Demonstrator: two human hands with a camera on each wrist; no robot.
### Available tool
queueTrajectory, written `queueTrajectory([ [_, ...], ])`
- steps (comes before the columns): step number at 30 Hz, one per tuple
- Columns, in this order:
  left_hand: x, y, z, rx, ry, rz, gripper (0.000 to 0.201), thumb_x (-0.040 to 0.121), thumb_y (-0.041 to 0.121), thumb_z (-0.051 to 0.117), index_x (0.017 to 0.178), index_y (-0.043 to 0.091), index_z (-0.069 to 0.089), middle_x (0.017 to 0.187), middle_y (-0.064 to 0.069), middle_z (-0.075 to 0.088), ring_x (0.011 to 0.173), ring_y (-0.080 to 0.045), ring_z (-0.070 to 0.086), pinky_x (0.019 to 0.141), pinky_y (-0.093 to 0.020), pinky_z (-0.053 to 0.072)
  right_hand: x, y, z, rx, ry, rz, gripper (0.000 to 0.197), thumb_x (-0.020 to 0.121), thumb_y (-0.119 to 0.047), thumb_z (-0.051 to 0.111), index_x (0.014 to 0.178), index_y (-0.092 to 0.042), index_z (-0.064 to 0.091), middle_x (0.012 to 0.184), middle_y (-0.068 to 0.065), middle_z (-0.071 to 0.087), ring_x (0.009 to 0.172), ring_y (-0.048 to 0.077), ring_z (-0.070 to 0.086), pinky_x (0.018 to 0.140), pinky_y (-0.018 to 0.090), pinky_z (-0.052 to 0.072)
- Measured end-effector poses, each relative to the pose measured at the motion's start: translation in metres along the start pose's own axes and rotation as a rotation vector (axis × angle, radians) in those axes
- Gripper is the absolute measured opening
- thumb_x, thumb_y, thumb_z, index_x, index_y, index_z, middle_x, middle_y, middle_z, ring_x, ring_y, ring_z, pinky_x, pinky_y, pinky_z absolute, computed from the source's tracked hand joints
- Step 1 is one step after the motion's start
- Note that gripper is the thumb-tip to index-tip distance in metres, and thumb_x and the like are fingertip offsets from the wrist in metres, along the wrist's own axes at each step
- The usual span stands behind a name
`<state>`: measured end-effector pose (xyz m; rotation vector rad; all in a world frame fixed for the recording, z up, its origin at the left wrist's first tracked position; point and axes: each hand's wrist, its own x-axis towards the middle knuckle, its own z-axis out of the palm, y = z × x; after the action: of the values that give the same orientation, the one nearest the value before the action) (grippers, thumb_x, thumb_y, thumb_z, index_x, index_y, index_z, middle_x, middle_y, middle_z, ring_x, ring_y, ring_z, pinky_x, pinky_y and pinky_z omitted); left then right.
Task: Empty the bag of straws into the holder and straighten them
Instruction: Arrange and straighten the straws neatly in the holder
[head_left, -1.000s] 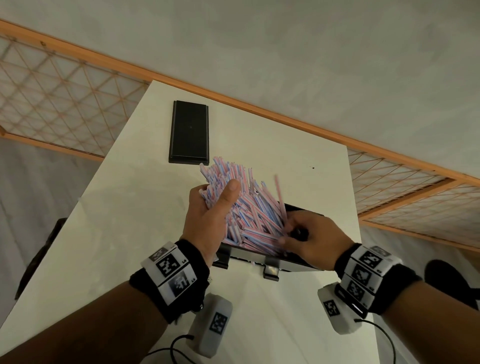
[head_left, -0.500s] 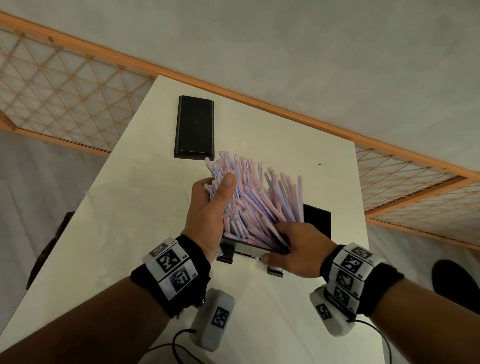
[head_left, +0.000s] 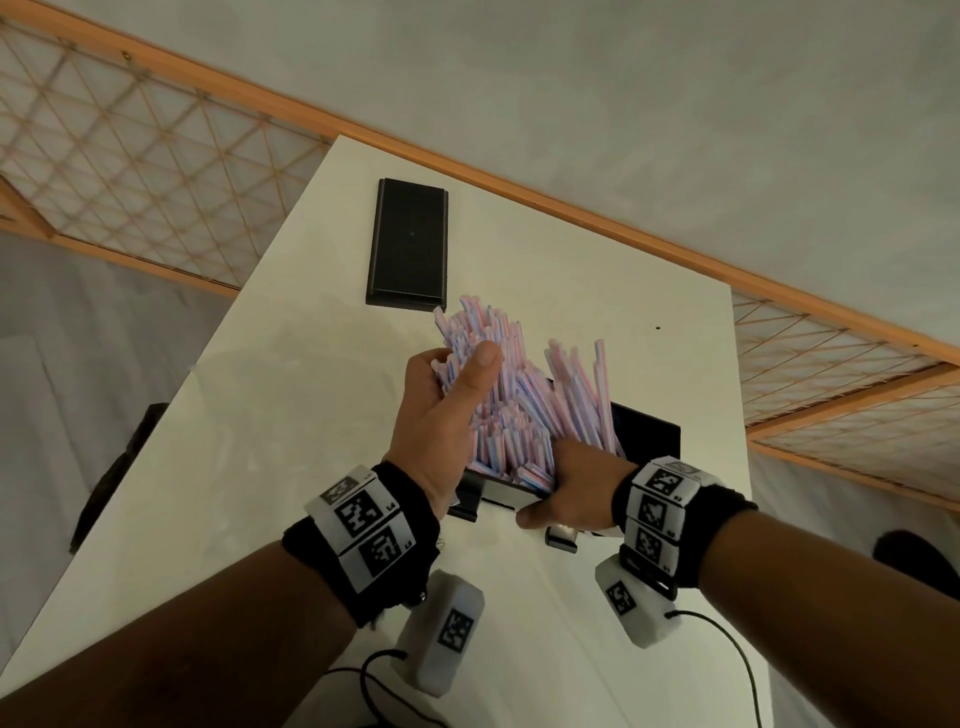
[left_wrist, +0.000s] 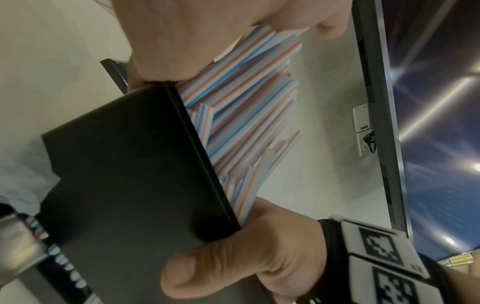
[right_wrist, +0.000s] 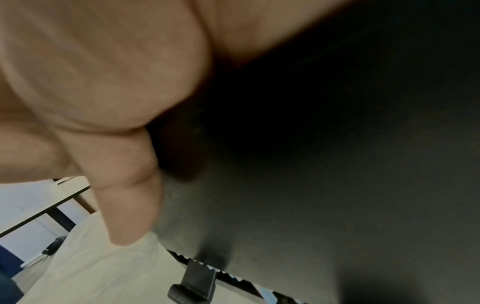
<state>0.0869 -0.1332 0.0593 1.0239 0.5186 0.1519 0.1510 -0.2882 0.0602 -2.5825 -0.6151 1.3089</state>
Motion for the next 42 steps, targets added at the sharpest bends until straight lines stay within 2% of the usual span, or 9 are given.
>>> queueTrajectory([
  [3, 0.001, 0.001, 0.001, 0.001, 0.005, -0.003, 0.067, 0.06, 0.06, 0.06, 0.111, 0.018, 0.047, 0.09, 0.016, 0.056, 0.065, 0.022, 0.054, 0.073, -0.01, 0.041, -0.002, -0.001, -0.002, -0.004, -0.033, 0.0, 0.049, 0.084, -0.031, 0.076, 0.126, -0.031, 0.049, 0.081, -0.02, 0.051, 0.059, -0.004, 0.048, 0.051, 0.009, 0.037],
  [8, 0.001, 0.002, 0.0, 0.005, -0.002, 0.003, 0.08, 0.059, 0.063, 0.062, 0.118, 0.012, 0.047, 0.086, 0.02, 0.064, 0.068, 0.016, 0.059, 0.072, -0.012, 0.046, -0.003, -0.001, -0.002, 0.067, 0.005, 0.014, 0.073, 0.079, -0.046, 0.079, 0.141, -0.027, 0.047, 0.129, -0.01, 0.054, 0.122, 0.018, 0.053, 0.094, 0.023, 0.038],
  [13, 0.002, 0.003, -0.002, -0.02, -0.004, -0.054, 0.083, 0.072, 0.062, 0.077, 0.124, 0.006, 0.046, 0.107, -0.006, 0.072, 0.094, -0.012, 0.074, 0.077, -0.026, 0.059, -0.002, 0.002, -0.004, 0.156, 0.08, -0.048, 0.063, 0.06, -0.076, 0.076, 0.103, -0.031, 0.067, 0.088, -0.011, 0.073, 0.082, 0.006, 0.069, 0.079, 0.032, 0.058],
  [18, 0.002, 0.004, 0.0, -0.003, 0.034, -0.039, 0.094, 0.058, 0.075, 0.077, 0.122, 0.01, 0.051, 0.109, -0.002, 0.071, 0.102, -0.014, 0.071, 0.089, -0.035, 0.054, -0.017, -0.003, -0.014, 0.227, 0.191, -0.12, 0.039, 0.075, -0.046, 0.081, 0.062, -0.028, 0.049, 0.043, -0.022, 0.049, 0.045, -0.005, 0.049, 0.048, 0.009, 0.034],
  [21, 0.002, 0.005, -0.001, 0.035, 0.034, -0.04, 0.09, 0.052, 0.077, 0.077, 0.113, 0.016, 0.052, 0.101, 0.006, 0.069, 0.1, -0.01, 0.068, 0.095, -0.037, 0.052, -0.024, 0.0, -0.021, 0.132, 0.239, -0.134, 0.033, 0.074, -0.052, 0.079, 0.068, -0.036, 0.052, 0.052, -0.03, 0.056, 0.055, -0.014, 0.054, 0.053, 0.006, 0.036],
  [25, -0.001, 0.006, 0.001, 0.061, 0.02, -0.051, 0.075, 0.067, 0.07, 0.076, 0.114, 0.018, 0.05, 0.098, 0.01, 0.064, 0.093, -0.006, 0.062, 0.084, -0.024, 0.047, -0.026, 0.015, -0.02, -0.011, 0.342, -0.089, 0.042, 0.069, -0.064, 0.078, 0.077, -0.032, 0.053, 0.067, -0.012, 0.055, 0.064, 0.002, 0.052, 0.057, 0.017, 0.036],
  [30, -0.001, 0.006, 0.003, 0.148, 0.058, -0.04, 0.098, 0.052, 0.08, 0.074, 0.123, 0.017, 0.049, 0.113, 0.004, 0.067, 0.104, -0.007, 0.065, 0.092, -0.027, 0.049, -0.039, 0.035, -0.008, -0.039, 0.593, -0.106, 0.054, 0.063, -0.06, 0.083, 0.081, -0.021, 0.049, 0.074, -0.005, 0.054, 0.066, 0.015, 0.051, 0.058, 0.027, 0.039],
  [35, -0.001, 0.006, 0.003, 0.08, 0.074, -0.048, 0.088, 0.058, 0.074, 0.076, 0.12, 0.017, 0.052, 0.112, 0.003, 0.07, 0.104, -0.01, 0.066, 0.091, -0.031, 0.05, -0.04, 0.036, 0.018, -0.045, 0.319, -0.17, 0.058, 0.07, -0.077, 0.058, 0.083, -0.02, 0.061, 0.074, 0.0, 0.062, 0.068, 0.013, 0.058, 0.066, 0.032, 0.051],
  [42, -0.002, 0.007, 0.003, 0.01, 0.061, -0.027, 0.071, 0.057, 0.069, 0.067, 0.108, 0.023, 0.053, 0.105, 0.009, 0.063, 0.094, 0.0, 0.06, 0.081, -0.021, 0.044, -0.025, 0.031, 0.019, -0.094, 0.204, -0.096, 0.043, 0.079, -0.061, 0.068, 0.101, -0.024, 0.065, 0.086, -0.006, 0.069, 0.08, 0.01, 0.064, 0.075, 0.029, 0.054],
])
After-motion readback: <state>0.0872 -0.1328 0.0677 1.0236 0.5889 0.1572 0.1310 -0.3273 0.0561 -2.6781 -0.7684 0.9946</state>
